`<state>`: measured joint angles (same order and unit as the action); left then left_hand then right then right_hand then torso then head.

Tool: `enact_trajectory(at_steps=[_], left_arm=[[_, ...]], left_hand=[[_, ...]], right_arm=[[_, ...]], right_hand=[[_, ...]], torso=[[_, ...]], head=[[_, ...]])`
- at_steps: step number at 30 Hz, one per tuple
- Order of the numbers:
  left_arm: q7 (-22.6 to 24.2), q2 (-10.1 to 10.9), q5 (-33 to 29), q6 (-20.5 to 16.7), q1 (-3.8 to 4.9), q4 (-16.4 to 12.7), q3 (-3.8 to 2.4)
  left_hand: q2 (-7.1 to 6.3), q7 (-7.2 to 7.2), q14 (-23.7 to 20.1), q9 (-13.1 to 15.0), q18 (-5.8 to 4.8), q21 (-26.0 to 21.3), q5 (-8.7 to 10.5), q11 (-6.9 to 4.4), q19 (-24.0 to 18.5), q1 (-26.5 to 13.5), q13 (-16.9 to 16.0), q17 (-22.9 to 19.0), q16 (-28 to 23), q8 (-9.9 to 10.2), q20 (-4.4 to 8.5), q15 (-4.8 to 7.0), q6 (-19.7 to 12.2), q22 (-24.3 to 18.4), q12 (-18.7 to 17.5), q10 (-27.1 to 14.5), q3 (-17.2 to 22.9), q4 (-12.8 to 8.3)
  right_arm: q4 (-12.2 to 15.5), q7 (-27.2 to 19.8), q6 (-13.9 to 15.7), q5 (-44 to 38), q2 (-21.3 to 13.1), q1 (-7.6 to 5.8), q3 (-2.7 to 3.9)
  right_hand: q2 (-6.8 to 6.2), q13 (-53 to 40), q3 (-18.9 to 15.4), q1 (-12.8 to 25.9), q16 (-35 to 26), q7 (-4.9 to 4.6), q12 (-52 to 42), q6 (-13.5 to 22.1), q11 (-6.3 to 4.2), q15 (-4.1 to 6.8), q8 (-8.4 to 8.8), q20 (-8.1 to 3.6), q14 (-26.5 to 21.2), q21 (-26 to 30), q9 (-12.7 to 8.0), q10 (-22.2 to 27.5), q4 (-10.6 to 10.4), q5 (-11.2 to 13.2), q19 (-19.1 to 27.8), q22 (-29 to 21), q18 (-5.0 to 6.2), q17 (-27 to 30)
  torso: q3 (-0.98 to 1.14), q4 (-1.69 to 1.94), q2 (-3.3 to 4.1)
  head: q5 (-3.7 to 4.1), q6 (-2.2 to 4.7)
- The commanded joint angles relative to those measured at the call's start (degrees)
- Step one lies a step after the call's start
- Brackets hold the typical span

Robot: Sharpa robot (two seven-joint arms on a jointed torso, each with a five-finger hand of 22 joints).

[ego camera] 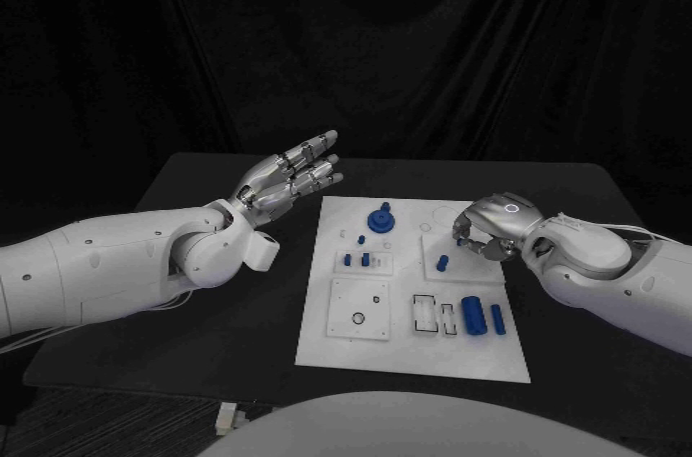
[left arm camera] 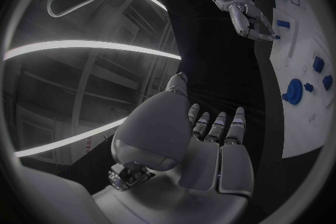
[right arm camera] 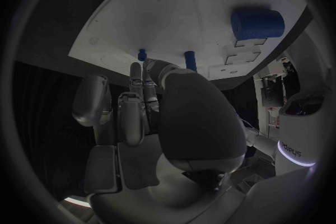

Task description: Assemble the parts on the task board

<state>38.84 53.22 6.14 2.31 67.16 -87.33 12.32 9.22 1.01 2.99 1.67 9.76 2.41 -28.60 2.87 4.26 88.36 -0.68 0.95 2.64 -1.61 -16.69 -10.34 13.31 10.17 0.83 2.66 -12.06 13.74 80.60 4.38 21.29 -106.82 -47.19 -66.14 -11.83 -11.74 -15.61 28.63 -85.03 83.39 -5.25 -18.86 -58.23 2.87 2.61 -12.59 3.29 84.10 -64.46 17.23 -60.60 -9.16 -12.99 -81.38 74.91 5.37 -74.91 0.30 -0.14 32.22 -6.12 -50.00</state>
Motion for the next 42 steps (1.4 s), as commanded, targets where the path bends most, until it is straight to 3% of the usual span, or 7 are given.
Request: enact_trajectory(at_steps=[1, 12, 15, 17, 19, 31, 42], left_arm=[[1.2, -0.2, 0.1, 0.6, -0.06, 0.0, -0.06], [0.9, -0.3, 0.1, 0.7, -0.08, 0.1, -0.06], [0.8, -0.3, 0.1, 0.7, -0.09, 0.1, -0.06], [0.7, -0.4, 0.1, 0.8, -0.10, 0.2, -0.06], [0.7, -0.4, 0.1, 0.8, -0.11, 0.2, -0.06], [0.7, -0.5, 0.1, 1.0, -0.26, 0.4, -0.06], [0.6, -0.6, 0.1, 1.1, -0.35, 0.5, -0.06]], left_hand=[[-0.01, -0.24, 0.1, 0.1, 0.30, 0.4, -0.33, 0.42, 0.4, 0.6, -0.1, 0.1, 0.1, -0.1, -0.17, -0.32, 0.0, 0.0, 0.4, -0.1, 0.1, -0.3], [0.11, -0.25, 0.2, 0.0, 0.23, 0.4, -0.34, 0.58, 0.5, 0.7, -0.1, 0.1, 0.3, -0.1, -0.18, -0.43, 0.0, 0.1, 0.4, 0.0, 0.2, -0.4], [0.11, -0.25, 0.2, 0.0, 0.23, 0.4, -0.34, 0.58, 0.5, 0.7, -0.1, 0.1, 0.3, -0.1, -0.18, -0.43, 0.0, 0.1, 0.4, 0.0, 0.2, -0.4], [0.11, -0.25, 0.2, 0.0, 0.23, 0.4, -0.34, 0.58, 0.5, 0.7, -0.1, 0.1, 0.3, -0.1, -0.18, -0.43, 0.0, 0.1, 0.4, 0.0, 0.2, -0.4], [0.11, -0.25, 0.2, 0.0, 0.23, 0.4, -0.34, 0.58, 0.5, 0.7, -0.1, 0.1, 0.3, -0.1, -0.18, -0.43, 0.0, 0.1, 0.4, 0.0, 0.2, -0.4], [0.15, -0.26, 0.2, 0.0, 0.19, 0.5, -0.32, 0.65, 0.6, 0.7, -0.1, 0.1, 0.3, -0.1, -0.19, -0.49, -0.1, 0.2, 0.4, 0.0, 0.2, -0.4], [0.22, -0.25, 0.3, 0.0, 0.13, 0.6, -0.34, 0.87, 0.8, 0.8, -0.1, 0.1, 0.4, -0.1, -0.20, -0.61, -0.1, 0.3, 0.4, 0.1, 0.2, -0.5]], right_arm=[[0.4, 0.9, 1.3, -0.2, -0.3, -0.42, 0.03], [1.0, 1.3, 0.6, -0.2, -0.8, -1.51, 0.04], [0.9, 1.8, -1.1, -0.2, -0.7, -1.60, 0.04], [0.7, 2.2, -2.1, -0.2, -0.7, -1.62, 0.04], [0.5, 2.4, -2.8, -0.2, -0.6, -1.62, 0.04], [-1.2, 2.2, -3.6, -0.2, 0.5, -1.35, 0.03], [-2.7, 1.3, -3.1, -0.2, 1.6, -0.67, 0.03]], right_hand=[[-0.20, -0.1, 0.4, 0.2, -0.3, -0.43, -0.3, 0.0, -0.28, 0.27, -0.36, 0.01, 3.7, -0.4, 0.2, -0.1, 0.0, 0.2, 0.2, 8.8, -0.54, -7.6], [-0.25, -0.3, 0.7, 0.7, -0.5, -0.45, -0.8, -0.3, -0.28, 0.26, -0.97, 0.05, 3.6, -0.6, 0.9, -0.3, 0.2, 0.5, 0.2, 8.8, -0.57, -7.4], [-0.64, -0.2, 0.8, 2.2, -0.9, -0.28, -0.6, 1.2, -0.24, 0.19, -0.57, 0.13, 3.5, -0.3, 1.1, 0.8, -0.5, 3.5, 0.4, 8.7, -0.53, -7.0], [-1.87, 0.0, 0.1, 5.4, -2.1, 0.02, 0.1, 6.6, 0.51, -0.37, 2.29, 0.53, 2.9, 1.9, -0.1, 3.1, -2.7, 8.2, 1.5, 8.1, -0.18, -5.7], [-2.10, -0.1, 0.1, 5.8, -2.2, 0.32, 0.0, 7.2, 0.60, -0.45, 2.59, 0.65, 2.8, 2.3, -0.2, 3.5, -3.0, 8.5, 1.6, 8.0, -0.12, -5.5], [-2.09, -0.4, 0.5, 5.7, -2.3, 0.17, -0.6, 8.2, 0.61, -0.52, 3.18, 0.84, 2.7, 2.8, -0.8, 3.9, -3.0, 7.6, 1.8, 8.0, -0.02, -5.3], [-1.87, -0.8, 2.0, 4.6, -2.2, -0.43, -1.6, 5.7, 0.42, -0.39, 1.89, 0.76, 2.7, 2.6, -0.7, 3.5, -2.1, 4.0, 1.7, 8.0, -0.03, -5.3]], torso=[[0.02, 0.02, 0.01], [0.01, 0.01, 0.02], [0.00, 0.02, 0.01], [0.00, 0.00, 0.01], [0.00, 0.00, 0.00], [-0.01, 0.05, 0.01], [0.01, 0.06, 0.00]], head=[[0.02, 0.00], [0.04, 0.00], [0.09, 0.00], [0.08, 0.00], [0.04, 0.00], [-0.01, 0.00], [0.00, 0.00]])
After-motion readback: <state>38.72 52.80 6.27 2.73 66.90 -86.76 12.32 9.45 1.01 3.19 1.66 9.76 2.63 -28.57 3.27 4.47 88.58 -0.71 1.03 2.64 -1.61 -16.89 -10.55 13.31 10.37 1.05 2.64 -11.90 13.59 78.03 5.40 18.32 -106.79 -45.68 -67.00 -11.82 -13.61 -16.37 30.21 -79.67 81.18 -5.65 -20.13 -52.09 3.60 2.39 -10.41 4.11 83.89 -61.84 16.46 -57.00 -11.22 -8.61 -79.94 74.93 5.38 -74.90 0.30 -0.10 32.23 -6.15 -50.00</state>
